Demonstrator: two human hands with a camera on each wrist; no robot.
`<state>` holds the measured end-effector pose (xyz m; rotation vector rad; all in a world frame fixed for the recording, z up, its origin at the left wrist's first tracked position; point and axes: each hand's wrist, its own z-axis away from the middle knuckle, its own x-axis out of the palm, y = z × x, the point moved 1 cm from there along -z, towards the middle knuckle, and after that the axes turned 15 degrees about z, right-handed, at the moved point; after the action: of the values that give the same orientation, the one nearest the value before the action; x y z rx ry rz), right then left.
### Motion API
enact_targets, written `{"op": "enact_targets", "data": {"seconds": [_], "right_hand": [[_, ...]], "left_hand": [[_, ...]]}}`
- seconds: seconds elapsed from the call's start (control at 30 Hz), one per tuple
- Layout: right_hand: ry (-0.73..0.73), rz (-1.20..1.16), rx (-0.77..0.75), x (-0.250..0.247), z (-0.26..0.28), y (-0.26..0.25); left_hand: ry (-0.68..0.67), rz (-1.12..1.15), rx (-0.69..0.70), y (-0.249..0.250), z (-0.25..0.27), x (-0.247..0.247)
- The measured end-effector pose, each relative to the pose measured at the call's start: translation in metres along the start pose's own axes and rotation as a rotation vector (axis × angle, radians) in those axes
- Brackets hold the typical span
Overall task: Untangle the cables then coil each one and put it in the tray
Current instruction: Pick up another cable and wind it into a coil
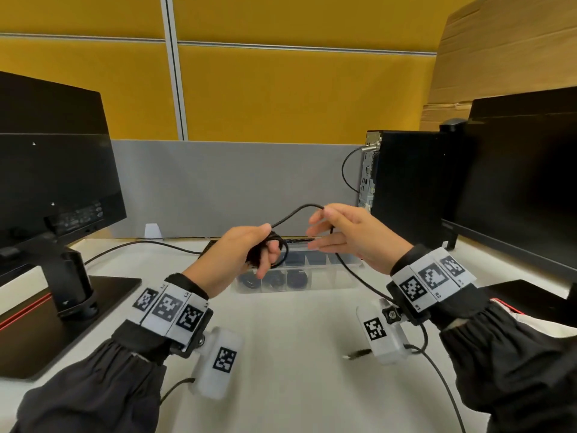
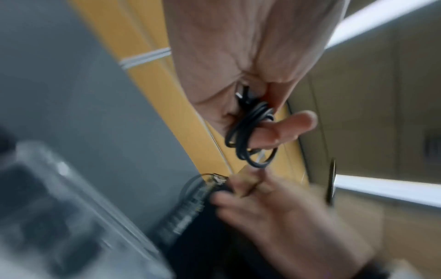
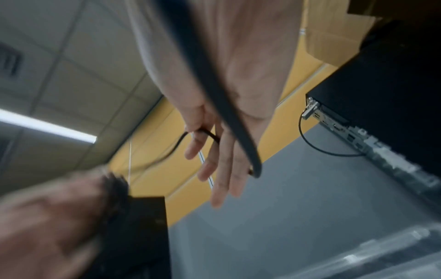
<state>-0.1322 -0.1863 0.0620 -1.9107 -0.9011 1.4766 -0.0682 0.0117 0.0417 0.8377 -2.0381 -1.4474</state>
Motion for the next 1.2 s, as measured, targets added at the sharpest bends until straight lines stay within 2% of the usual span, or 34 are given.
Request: {"op": "enact_targets", "data": {"seconds": [0.07,0.13,0.2,0.23,0.3,0.37,0.4,0.47,0.53,0.6,0.7,0.77,0.83,0.87,0.93,1.03,1.2], "right_hand": [[-0.053,0.161,-0.015,0.006,-0.001,0.005],[-0.197,0.327,-0.020,0.018,0.003,0.009],[-0.319,0.408,-0.031,0.033,0.007,0.007],[-0.367,0.411,-0.028,0.039,0.009,0.003],[-0.468,0.350,0.030,0.046,0.016,-0.004],[-0.565,0.339,0.067,0.047,0.023,-0.011],[-0.589,0.365,0.070,0.044,0.025,-0.014],[-0.557,0.341,0.049,0.039,0.028,-0.022],[-0.434,0.203,0.022,0.035,0.026,-0.029],[-0.329,0.128,-0.013,0.033,0.022,-0.034],[-0.358,0.298,-0.042,0.030,0.018,-0.033],[-0.496,0.457,-0.037,0.027,0.022,-0.032],[-0.647,0.494,-0.009,0.025,0.028,-0.032],[-0.678,0.478,0.010,0.024,0.031,-0.032],[-0.640,0.455,0.037,0.019,0.033,-0.030],[-0.540,0.403,-0.002,0.012,0.030,-0.029],[-0.559,0.343,-0.025,0.011,0.028,-0.027]], "left_hand": [[0.005,0.311,0.003,0.007,0.003,0.008],[0.009,0.583,0.051,0.012,0.001,0.013],[0.000,0.751,0.139,0.014,-0.006,0.015],[0.042,0.765,0.192,0.013,-0.011,0.015],[0.190,0.634,0.284,0.008,-0.020,0.010],[0.270,0.306,0.348,0.001,-0.024,0.001],[0.255,0.101,0.364,-0.001,-0.023,-0.005],[0.102,-0.341,0.332,-0.007,-0.019,-0.012],[-0.089,-0.792,0.277,-0.018,-0.015,-0.012],[-0.160,-1.026,0.270,-0.021,-0.011,-0.006],[0.008,-1.111,0.305,-0.010,-0.016,-0.012],[0.118,-1.180,0.325,0.000,-0.020,-0.022],[0.208,-1.203,0.310,0.010,-0.022,-0.036],[0.255,-1.196,0.297,0.013,-0.023,-0.045],[0.346,-1.194,0.258,0.017,-0.023,-0.062],[0.414,-1.244,0.193,0.015,-0.025,-0.077],[0.563,-1.188,0.129,0.015,-0.025,-0.097]]}}
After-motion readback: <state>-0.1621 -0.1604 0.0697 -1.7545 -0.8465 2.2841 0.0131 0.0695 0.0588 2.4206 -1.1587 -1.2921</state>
